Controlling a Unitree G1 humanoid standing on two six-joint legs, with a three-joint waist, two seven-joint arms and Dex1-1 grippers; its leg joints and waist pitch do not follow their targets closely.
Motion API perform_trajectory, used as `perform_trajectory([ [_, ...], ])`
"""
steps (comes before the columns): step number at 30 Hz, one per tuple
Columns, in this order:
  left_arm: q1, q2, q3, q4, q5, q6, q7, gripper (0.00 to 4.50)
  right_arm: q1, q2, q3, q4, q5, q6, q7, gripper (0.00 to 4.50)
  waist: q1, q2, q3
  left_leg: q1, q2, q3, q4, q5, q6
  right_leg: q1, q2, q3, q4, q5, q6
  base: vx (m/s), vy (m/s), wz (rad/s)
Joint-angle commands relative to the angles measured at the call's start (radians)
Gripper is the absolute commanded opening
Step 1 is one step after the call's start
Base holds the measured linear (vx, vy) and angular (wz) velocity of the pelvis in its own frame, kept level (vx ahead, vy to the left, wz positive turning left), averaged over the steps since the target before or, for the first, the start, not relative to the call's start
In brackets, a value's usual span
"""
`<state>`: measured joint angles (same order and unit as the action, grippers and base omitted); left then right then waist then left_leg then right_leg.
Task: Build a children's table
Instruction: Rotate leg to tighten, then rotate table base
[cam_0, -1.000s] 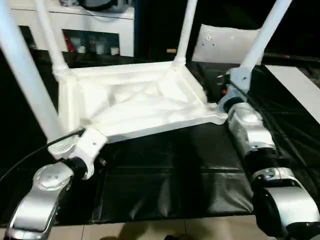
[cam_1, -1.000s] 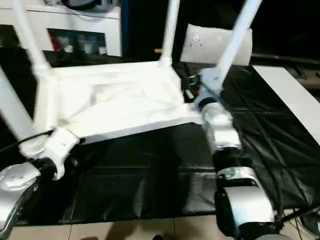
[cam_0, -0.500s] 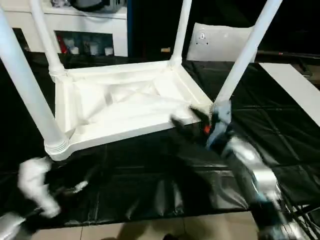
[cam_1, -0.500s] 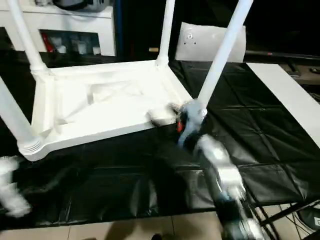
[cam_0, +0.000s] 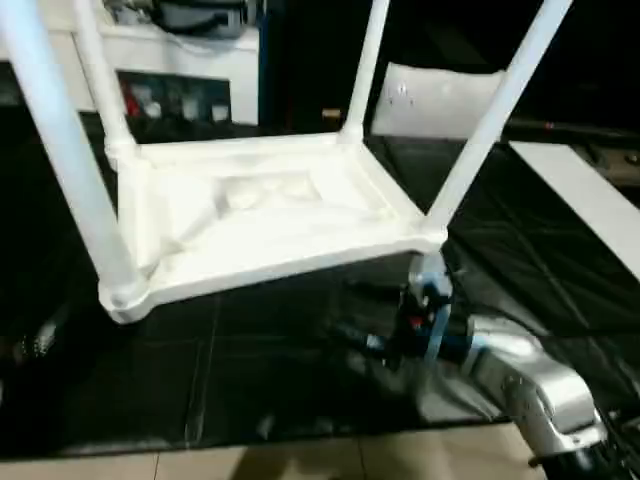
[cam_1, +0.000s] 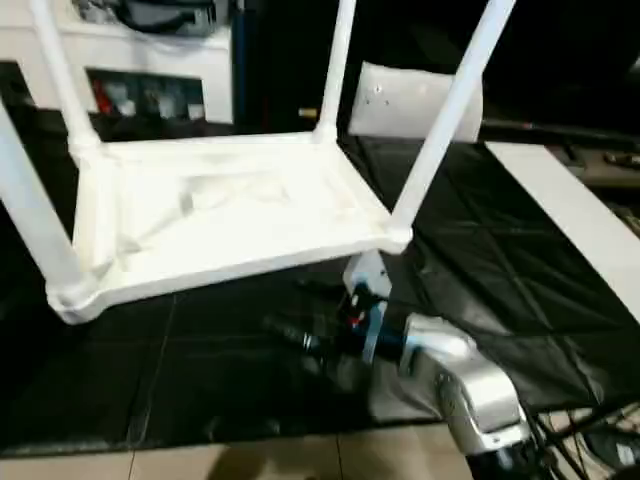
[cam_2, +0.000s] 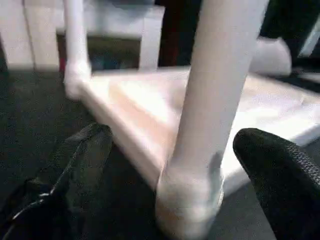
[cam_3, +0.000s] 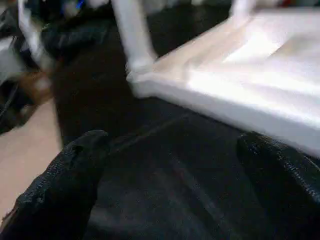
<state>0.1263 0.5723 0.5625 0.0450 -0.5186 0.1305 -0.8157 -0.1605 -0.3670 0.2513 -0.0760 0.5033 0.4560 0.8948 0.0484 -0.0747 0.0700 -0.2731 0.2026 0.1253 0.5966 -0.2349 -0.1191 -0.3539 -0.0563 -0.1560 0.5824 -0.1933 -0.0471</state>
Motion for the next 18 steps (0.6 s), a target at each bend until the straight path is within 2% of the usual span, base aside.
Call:
perform_trajectory([
  [1,-0.029,0.005,-0.034,0.009,-0.009,0.009,-0.012,4.45,-0.013,-0.023,0.005,-0.009,-0.011,0.028,0.006,4.5,-0.002,0.012,-0.012,0.052,-0.042,0.02,0.025,-0.355,0.025,-0.062,-0.137,0.026,-0.223,-0.992,0.109,0.0,0.0,0.0],
  [2,-0.046,0.004,-0.043,0.013,-0.006,0.012,-0.009,4.45,-0.013,-0.022,0.006,-0.007,-0.015,0.029,0.002,4.5,0.004,0.022,-0.019,0.037,-0.032,0.018,0.012,-0.3,0.044,-0.032,-0.148,0.029,-0.22,-0.991,0.116,0.052,-0.01,-0.23],
  [3,-0.066,0.001,-0.053,0.023,-0.001,0.007,-0.011,4.45,-0.015,-0.021,0.007,-0.005,-0.019,0.028,-0.001,4.5,0.003,0.038,-0.031,-0.014,0.002,-0.002,-0.035,-0.307,0.048,0.027,-0.122,-0.015,-0.188,-0.84,0.14,0.052,-0.01,-0.23],
  [4,-0.089,-0.004,-0.063,0.033,0.003,0.006,-0.007,4.45,-0.016,-0.018,0.009,-0.001,-0.027,0.026,-0.008,4.5,-0.003,0.064,-0.037,-0.015,0.072,-0.029,-0.084,-0.478,0.039,0.053,-0.096,-0.03,-0.151,-0.622,0.108,0.062,0.015,-0.13],
  [5,-0.1,-0.006,-0.07,0.041,0.011,0.0,-0.003,4.45,-0.015,-0.014,0.01,0.0,-0.032,0.017,-0.009,4.5,0.001,0.079,-0.034,-0.052,0.127,-0.053,-0.139,-0.587,0.032,0.092,-0.09,-0.006,-0.052,-0.453,0.06,0.0,0.0,0.0],
  [6,-0.136,-0.014,-0.089,0.066,0.035,-0.021,0.009,4.45,-0.013,-0.004,0.014,0.002,-0.046,-0.012,-0.009,4.5,0.027,0.069,-0.034,-0.069,0.157,-0.049,-0.181,-0.668,0.03,0.072,-0.082,0.065,0.069,-0.123,-0.002,0.0,0.0,0.0],
  [7,-0.139,-0.015,-0.09,0.068,0.036,-0.022,0.01,4.45,-0.012,-0.002,0.014,0.002,-0.048,-0.014,-0.011,4.5,0.022,0.053,-0.029,-0.013,0.077,-0.011,-0.141,-0.641,0.004,0.013,-0.089,0.102,0.017,-0.239,-0.027,0.001,-0.064,0.0],
  [8,-0.159,-0.022,-0.098,0.085,0.047,-0.031,0.022,4.45,-0.01,0.011,0.014,0.007,-0.063,-0.028,-0.032,4.5,0.013,0.02,-0.033,-0.036,0.027,-0.013,-0.096,-0.517,-0.011,0.022,-0.123,0.101,-0.061,-0.513,0.015,0.051,-0.052,-0.06],
  [9,-0.185,-0.032,-0.111,0.1,0.04,-0.024,0.024,4.45,-0.007,0.034,0.011,0.018,-0.083,-0.043,-0.074,4.5,0.043,0.023,-0.041,-0.036,0.0,0.007,-0.041,-0.246,0.004,0.005,-0.155,0.126,-0.108,-0.778,0.075,0.051,-0.052,-0.06],
  [10,-0.197,-0.038,-0.122,0.103,0.036,-0.019,0.019,4.45,-0.006,0.049,0.007,0.031,-0.104,-0.051,-0.115,4.5,0.051,0.021,-0.054,-0.062,0.004,0.003,-0.06,-0.104,0.017,0.027,-0.137,0.129,-0.088,-0.708,0.09,0.0,0.0,0.0],
  [11,-0.197,-0.038,-0.122,0.103,0.036,-0.019,0.019,4.45,-0.006,0.049,0.007,0.031,-0.104,-0.051,-0.115,4.5,0.057,0.029,-0.062,-0.059,0.014,0.004,-0.072,-0.062,0.007,0.026,-0.125,0.127,-0.078,-0.599,0.07,0.0,0.0,0.0],
  [12,-0.205,-0.042,-0.134,0.102,0.03,-0.012,0.009,4.45,-0.01,0.066,0.001,0.054,-0.131,-0.061,-0.17,4.5,0.045,0.029,-0.073,-0.063,0.026,0.003,-0.075,0.006,-0.004,0.025,-0.097,0.119,-0.04,-0.314,-0.001,0.0,0.0,0.0],
  [13,-0.215,-0.044,-0.146,0.106,0.024,-0.003,0.001,4.45,-0.017,0.083,-0.007,0.082,-0.163,-0.071,-0.227,4.5,0.041,0.032,-0.076,-0.063,0.027,0.004,-0.073,0.048,-0.016,0.021,-0.079,0.117,-0.015,-0.102,-0.065,0.0,0.0,0.0],
  [14,-0.22,-0.046,-0.152,0.108,0.023,-0.002,-0.002,4.45,-0.022,0.089,-0.009,0.094,-0.174,-0.067,-0.244,4.5,0.036,0.033,-0.077,-0.061,0.025,0.006,-0.071,0.058,-0.017,0.019,-0.074,0.116,-0.01,-0.025,-0.094,0.0,0.0,0.0],
  [15,-0.224,-0.047,-0.157,0.108,0.021,0.003,-0.004,4.45,-0.027,0.095,-0.012,0.104,-0.184,-0.065,-0.263,4.5,0.033,0.034,-0.08,-0.066,0.022,0.007,-0.068,0.06,-0.015,0.027,-0.071,0.113,-0.002,0.067,-0.141,0.0,0.0,0.0],
  [16,-0.227,-0.048,-0.162,0.105,0.012,0.017,-0.01,4.45,-0.033,0.113,-0.026,0.116,-0.195,-0.055,-0.308,4.5,0.03,0.033,-0.076,-0.069,0.022,0.01,-0.071,0.039,-0.011,0.031,-0.072,0.114,-0.003,0.081,-0.161,0.0,0.0,0.0],
  [17,-0.227,-0.048,-0.162,0.105,0.012,0.017,-0.01,4.45,-0.033,0.113,-0.026,0.116,-0.195,-0.055,-0.308,4.5,0.028,0.033,-0.074,-0.07,0.021,0.011,-0.072,0.015,-0.011,0.032,-0.073,0.114,-0.005,0.062,-0.165,0.0,0.0,0.0],
  [18,-0.227,-0.049,-0.167,0.097,0.0,0.035,-0.021,4.45,-0.041,0.132,-0.043,0.128,-0.191,-0.025,-0.347,4.5,0.028,0.033,-0.071,-0.066,0.023,0.013,-0.075,-0.034,-0.011,0.033,-0.076,0.115,-0.012,-0.005,-0.164,0.0,0.0,0.0],
])
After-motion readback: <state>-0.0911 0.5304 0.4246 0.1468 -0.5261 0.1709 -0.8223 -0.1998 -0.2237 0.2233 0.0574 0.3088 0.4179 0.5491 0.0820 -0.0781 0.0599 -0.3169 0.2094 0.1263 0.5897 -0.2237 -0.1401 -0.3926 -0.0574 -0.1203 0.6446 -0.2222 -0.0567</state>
